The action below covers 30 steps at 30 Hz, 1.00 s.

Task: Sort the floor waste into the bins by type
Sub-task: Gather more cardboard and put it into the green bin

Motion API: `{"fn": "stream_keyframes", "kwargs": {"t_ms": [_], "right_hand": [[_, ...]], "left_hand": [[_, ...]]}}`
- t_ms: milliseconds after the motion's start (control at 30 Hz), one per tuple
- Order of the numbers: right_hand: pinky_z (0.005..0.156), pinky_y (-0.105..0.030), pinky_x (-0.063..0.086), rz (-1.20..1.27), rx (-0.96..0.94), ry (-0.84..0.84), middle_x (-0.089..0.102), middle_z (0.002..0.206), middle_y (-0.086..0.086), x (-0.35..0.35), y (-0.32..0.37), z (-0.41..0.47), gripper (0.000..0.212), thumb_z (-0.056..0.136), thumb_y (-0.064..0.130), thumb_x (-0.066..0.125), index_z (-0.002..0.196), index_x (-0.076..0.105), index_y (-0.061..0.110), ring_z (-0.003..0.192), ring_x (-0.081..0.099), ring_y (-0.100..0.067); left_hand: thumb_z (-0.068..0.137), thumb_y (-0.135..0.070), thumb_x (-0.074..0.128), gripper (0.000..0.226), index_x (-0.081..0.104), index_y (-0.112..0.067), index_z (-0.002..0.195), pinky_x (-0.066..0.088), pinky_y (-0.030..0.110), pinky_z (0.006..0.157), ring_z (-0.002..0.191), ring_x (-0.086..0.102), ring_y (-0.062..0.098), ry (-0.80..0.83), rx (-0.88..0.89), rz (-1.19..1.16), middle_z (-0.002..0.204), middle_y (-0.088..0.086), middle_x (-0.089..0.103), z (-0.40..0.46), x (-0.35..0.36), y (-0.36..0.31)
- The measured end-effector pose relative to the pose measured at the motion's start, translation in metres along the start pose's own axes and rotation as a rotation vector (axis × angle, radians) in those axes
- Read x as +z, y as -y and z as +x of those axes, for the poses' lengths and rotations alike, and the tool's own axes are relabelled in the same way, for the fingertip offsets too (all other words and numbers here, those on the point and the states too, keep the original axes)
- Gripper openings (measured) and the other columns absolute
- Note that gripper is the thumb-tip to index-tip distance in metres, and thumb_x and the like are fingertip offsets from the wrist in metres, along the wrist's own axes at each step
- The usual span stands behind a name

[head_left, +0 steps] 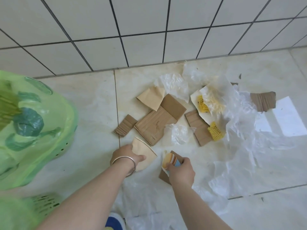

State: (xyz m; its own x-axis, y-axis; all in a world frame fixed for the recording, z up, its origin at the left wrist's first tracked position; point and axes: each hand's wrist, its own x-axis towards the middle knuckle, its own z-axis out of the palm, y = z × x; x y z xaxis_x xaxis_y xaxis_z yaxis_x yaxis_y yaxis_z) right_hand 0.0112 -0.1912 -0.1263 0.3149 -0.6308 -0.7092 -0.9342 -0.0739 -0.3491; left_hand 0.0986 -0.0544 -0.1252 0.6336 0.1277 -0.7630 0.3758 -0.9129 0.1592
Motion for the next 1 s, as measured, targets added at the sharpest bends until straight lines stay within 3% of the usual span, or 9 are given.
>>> {"fn": "stream_keyframes", "kwargs": {"t_ms": [167, 267, 400, 500, 567, 667, 733, 900, 1000], "right_hand": [[0.061, -0.028, 0.042, 0.271, -0.03, 0.074, 0.055, 0.071, 0.004, -0.023, 0.02, -0.017, 0.017, 0.082, 0.022, 0.069, 0.091, 0.06, 0.011, 0.07, 0.054, -0.018], [0.062, -0.027, 0.041, 0.476, -0.032, 0.174, 0.058, 0.08, -0.002, -0.037, 0.057, -0.017, 0.016, 0.087, 0.022, 0.065, 0.095, 0.057, 0.011, 0.074, 0.055, -0.018], [0.067, -0.025, 0.039, 0.56, -0.053, 0.226, 0.053, 0.079, 0.0, -0.043, 0.118, 0.005, 0.018, 0.089, 0.024, 0.062, 0.099, 0.053, 0.013, 0.081, 0.052, -0.019], [0.055, -0.022, 0.036, 0.587, -0.055, 0.227, 0.047, 0.068, 0.003, -0.033, 0.159, 0.027, 0.025, 0.085, 0.031, 0.066, 0.099, 0.056, 0.013, 0.06, 0.045, -0.012], [0.063, -0.023, 0.04, 0.507, -0.073, 0.229, 0.055, 0.078, 0.001, -0.022, 0.179, 0.038, 0.032, 0.085, 0.034, 0.067, 0.107, 0.058, 0.013, 0.071, 0.056, -0.017], [0.077, -0.029, 0.038, 0.341, -0.114, 0.164, 0.059, 0.122, -0.011, -0.004, 0.198, 0.051, 0.05, 0.088, 0.034, 0.064, 0.129, 0.053, 0.006, 0.112, 0.058, -0.027], [0.077, -0.03, 0.039, 0.221, -0.149, 0.128, 0.052, 0.134, -0.01, 0.007, 0.204, 0.059, 0.052, 0.089, 0.036, 0.062, 0.132, 0.05, 0.01, 0.11, 0.057, -0.028], [0.081, -0.034, 0.05, 0.103, -0.234, 0.106, 0.058, 0.122, -0.011, 0.03, 0.205, 0.068, 0.035, 0.089, 0.03, 0.061, 0.117, 0.058, 0.009, 0.093, 0.057, -0.024], [0.072, -0.028, 0.043, 0.201, -0.25, 0.123, 0.059, 0.111, -0.007, 0.033, 0.201, 0.068, 0.025, 0.092, 0.021, 0.058, 0.112, 0.056, 0.006, 0.082, 0.049, -0.019]], "left_hand": [[0.084, -0.026, 0.068, 0.012, 0.062, -0.017, 0.088, 0.045, 0.025, 0.067, 0.086, 0.061, 0.022, 0.047, 0.135, -0.507, 0.088, 0.001, 0.067, -0.008, -0.033, 0.0], [0.084, -0.024, 0.067, 0.016, 0.067, -0.008, 0.09, 0.048, 0.03, 0.077, 0.091, 0.065, 0.028, -0.06, 0.159, -0.648, 0.097, 0.011, 0.068, 0.008, -0.055, -0.002], [0.069, -0.041, 0.069, 0.046, 0.069, -0.004, 0.096, 0.047, 0.033, 0.096, 0.111, 0.06, 0.027, -0.073, 0.166, -0.582, 0.126, 0.007, 0.058, 0.039, -0.063, -0.01], [0.082, -0.032, 0.066, 0.032, 0.065, -0.004, 0.098, 0.036, 0.028, 0.107, 0.125, 0.045, 0.021, -0.131, 0.153, -0.412, 0.14, 0.001, 0.035, 0.054, -0.059, -0.016], [0.082, -0.033, 0.065, 0.026, 0.06, -0.008, 0.083, 0.036, 0.027, 0.106, 0.124, 0.045, 0.022, -0.144, 0.154, -0.319, 0.139, 0.001, 0.035, 0.059, -0.056, -0.018], [0.08, -0.036, 0.065, 0.038, 0.04, -0.016, 0.06, 0.038, 0.026, 0.1, 0.114, 0.051, 0.024, -0.159, 0.156, -0.225, 0.13, 0.001, 0.039, 0.067, -0.055, -0.018], [0.081, -0.036, 0.064, 0.041, 0.035, -0.018, 0.059, 0.043, 0.028, 0.094, 0.099, 0.056, 0.027, -0.136, 0.144, -0.209, 0.116, 0.003, 0.04, 0.071, -0.055, -0.018], [0.082, -0.035, 0.062, 0.041, 0.033, -0.017, 0.06, 0.035, 0.029, 0.063, 0.071, 0.045, 0.028, -0.108, 0.136, -0.145, 0.066, 0.001, 0.042, 0.074, -0.055, -0.021], [0.082, -0.036, 0.06, 0.033, 0.04, -0.016, 0.066, 0.037, 0.029, 0.063, 0.071, 0.048, 0.026, -0.089, 0.164, -0.144, 0.065, 0.001, 0.047, 0.072, -0.055, -0.02]]}}
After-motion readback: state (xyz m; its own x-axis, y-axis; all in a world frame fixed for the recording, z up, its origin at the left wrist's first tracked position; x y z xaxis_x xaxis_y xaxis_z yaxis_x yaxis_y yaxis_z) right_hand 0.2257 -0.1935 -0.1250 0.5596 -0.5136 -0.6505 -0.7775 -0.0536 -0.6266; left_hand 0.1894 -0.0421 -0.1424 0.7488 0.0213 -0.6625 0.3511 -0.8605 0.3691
